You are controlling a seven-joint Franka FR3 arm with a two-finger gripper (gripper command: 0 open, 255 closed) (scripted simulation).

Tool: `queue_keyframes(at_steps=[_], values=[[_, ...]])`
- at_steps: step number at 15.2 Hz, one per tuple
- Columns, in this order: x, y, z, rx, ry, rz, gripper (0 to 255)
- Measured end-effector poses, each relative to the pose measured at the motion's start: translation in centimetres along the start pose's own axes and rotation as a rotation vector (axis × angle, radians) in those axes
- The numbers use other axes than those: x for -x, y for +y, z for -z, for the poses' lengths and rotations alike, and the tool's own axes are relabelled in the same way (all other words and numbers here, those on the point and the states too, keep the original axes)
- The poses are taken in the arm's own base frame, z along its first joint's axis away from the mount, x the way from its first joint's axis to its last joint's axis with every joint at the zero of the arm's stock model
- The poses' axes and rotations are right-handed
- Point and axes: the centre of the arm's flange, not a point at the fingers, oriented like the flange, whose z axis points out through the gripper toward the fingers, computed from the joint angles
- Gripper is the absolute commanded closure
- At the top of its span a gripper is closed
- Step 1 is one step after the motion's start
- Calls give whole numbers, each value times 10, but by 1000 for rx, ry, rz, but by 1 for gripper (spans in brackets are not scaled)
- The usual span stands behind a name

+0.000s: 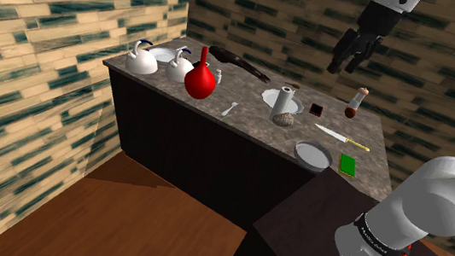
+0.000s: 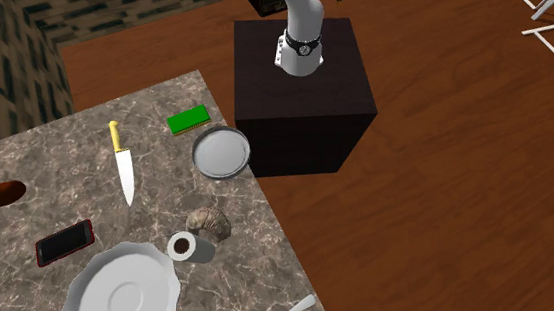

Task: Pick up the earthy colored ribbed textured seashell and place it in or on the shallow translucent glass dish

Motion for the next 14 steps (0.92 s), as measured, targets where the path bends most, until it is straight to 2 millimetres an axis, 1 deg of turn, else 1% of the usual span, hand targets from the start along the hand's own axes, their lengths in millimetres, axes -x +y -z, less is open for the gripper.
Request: queue_keyframes(at_steps=[2,4,5,9,11,13,14], values=[[-4,0,-4,1,-1,-14,0],[-20,4,-17,5,-4,-61,0],[-32,8,-23,7,-6,-89,0],[-69,21,-58,16,-13,-204,0],[-85,29,-75,20,-17,-263,0],[-108,40,-92,24,-20,-322,0],[-114,46,-101,27,-22,-352,0]])
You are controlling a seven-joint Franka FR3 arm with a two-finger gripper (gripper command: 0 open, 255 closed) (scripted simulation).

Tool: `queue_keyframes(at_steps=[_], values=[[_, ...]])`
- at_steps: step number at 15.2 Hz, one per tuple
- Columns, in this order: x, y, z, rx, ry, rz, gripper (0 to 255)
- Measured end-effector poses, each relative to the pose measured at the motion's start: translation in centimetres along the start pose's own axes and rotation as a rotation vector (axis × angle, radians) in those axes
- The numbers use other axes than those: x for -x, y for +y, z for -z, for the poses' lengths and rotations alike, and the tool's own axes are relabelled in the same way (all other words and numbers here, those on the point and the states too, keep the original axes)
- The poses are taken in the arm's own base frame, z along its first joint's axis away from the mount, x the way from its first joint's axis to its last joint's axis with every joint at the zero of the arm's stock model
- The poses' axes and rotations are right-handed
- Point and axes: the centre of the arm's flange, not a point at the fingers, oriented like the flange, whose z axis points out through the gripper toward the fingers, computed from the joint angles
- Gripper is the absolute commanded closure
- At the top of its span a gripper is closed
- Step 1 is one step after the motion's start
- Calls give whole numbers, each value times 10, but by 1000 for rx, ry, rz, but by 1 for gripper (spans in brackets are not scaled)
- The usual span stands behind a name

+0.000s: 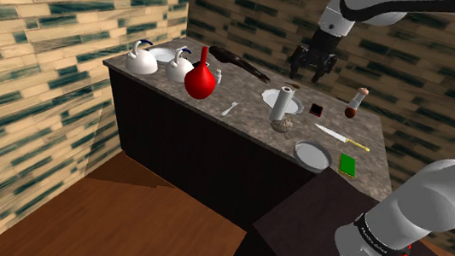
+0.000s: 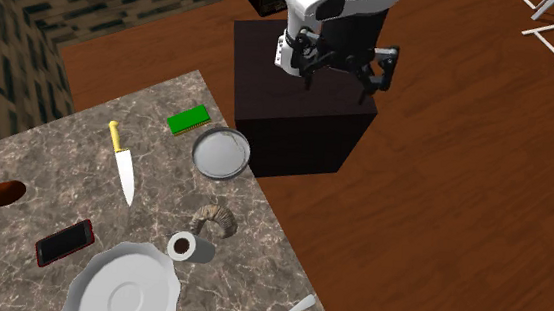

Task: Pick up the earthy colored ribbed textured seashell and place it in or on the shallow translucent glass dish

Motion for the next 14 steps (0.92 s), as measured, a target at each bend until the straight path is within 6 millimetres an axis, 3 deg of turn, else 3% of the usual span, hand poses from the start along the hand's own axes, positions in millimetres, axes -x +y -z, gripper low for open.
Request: queue_keyframes(at_steps=[5,14], values=[[-49,11,-41,11,-8,-148,0],[-132,57,-118,30,-23,-413,0]])
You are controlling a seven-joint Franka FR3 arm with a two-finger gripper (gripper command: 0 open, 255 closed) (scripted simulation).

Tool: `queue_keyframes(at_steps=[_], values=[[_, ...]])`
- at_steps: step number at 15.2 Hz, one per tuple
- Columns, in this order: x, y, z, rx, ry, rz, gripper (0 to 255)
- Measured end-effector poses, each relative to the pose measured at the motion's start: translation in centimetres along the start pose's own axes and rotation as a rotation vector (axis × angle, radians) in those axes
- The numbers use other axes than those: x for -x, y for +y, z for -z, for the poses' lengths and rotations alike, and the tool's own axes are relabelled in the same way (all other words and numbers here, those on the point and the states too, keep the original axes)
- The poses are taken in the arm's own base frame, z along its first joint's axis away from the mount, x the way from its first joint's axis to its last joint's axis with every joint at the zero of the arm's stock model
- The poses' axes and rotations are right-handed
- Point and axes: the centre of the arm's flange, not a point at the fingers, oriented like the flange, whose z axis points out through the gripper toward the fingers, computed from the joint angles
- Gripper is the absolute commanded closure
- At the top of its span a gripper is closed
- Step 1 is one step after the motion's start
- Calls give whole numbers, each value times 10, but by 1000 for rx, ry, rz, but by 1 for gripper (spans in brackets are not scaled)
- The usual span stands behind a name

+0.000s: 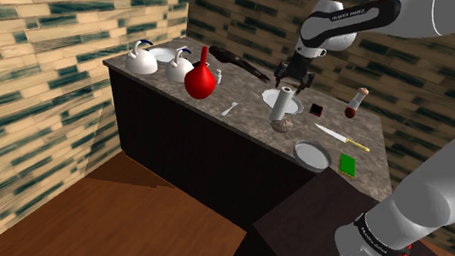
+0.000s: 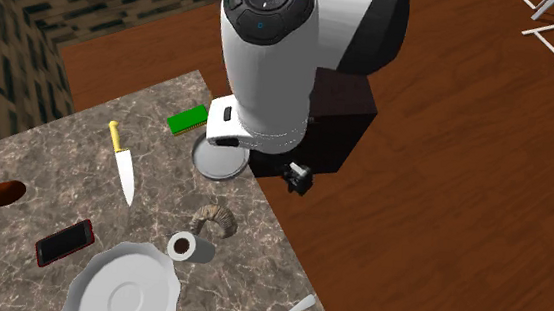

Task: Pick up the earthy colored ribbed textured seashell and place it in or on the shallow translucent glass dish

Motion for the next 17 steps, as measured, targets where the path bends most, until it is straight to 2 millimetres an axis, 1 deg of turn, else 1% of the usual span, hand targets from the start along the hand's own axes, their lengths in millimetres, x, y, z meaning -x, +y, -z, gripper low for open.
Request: queue_keyframes(at_steps=[3,5,7,10,14,17], values=[[-30,5,-23,6,-5,-89,0],[-50,12,-44,11,-9,-148,0],[-67,19,-58,15,-12,-207,0],[-97,35,-86,22,-17,-295,0],[-131,53,-116,31,-24,-413,0],[-155,74,-145,38,-29,-502,0]])
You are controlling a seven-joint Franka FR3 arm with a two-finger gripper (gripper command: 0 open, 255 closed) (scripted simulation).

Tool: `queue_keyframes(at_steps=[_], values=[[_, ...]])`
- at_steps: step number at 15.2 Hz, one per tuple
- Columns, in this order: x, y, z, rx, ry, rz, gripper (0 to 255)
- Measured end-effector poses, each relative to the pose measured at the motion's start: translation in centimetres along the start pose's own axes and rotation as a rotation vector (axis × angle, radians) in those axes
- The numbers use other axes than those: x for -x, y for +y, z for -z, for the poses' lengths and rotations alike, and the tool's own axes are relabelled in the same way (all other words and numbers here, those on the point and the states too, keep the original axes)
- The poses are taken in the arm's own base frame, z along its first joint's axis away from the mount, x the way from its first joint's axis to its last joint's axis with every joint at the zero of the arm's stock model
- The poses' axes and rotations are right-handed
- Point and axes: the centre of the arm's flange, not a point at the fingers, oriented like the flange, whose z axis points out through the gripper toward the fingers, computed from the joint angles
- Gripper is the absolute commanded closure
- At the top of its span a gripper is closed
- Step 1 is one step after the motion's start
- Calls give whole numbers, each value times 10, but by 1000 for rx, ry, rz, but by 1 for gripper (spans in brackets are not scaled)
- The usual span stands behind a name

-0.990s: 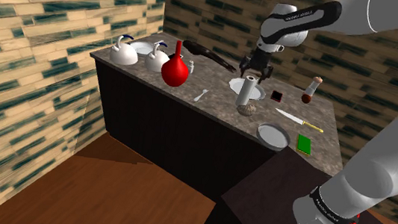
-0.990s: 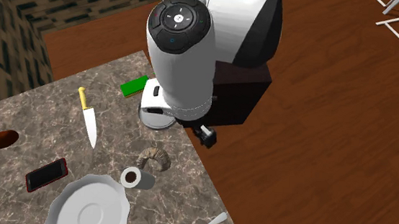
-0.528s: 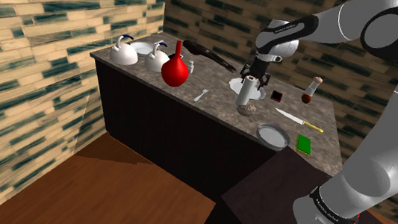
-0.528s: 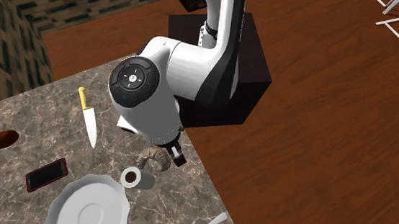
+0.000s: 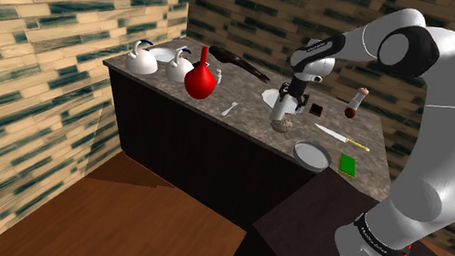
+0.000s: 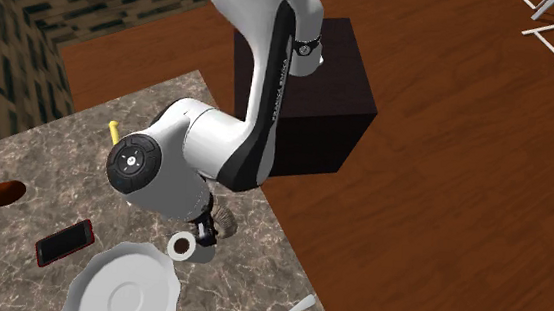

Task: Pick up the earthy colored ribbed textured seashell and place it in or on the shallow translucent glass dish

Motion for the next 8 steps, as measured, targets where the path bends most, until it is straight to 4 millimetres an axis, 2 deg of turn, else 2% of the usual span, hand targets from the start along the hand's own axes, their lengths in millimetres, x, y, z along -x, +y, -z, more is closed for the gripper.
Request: queue_keyframes(at_steps=[5,8], values=[[-51,16,-44,11,-8,-147,0],[-58,19,-57,13,-10,-175,0]])
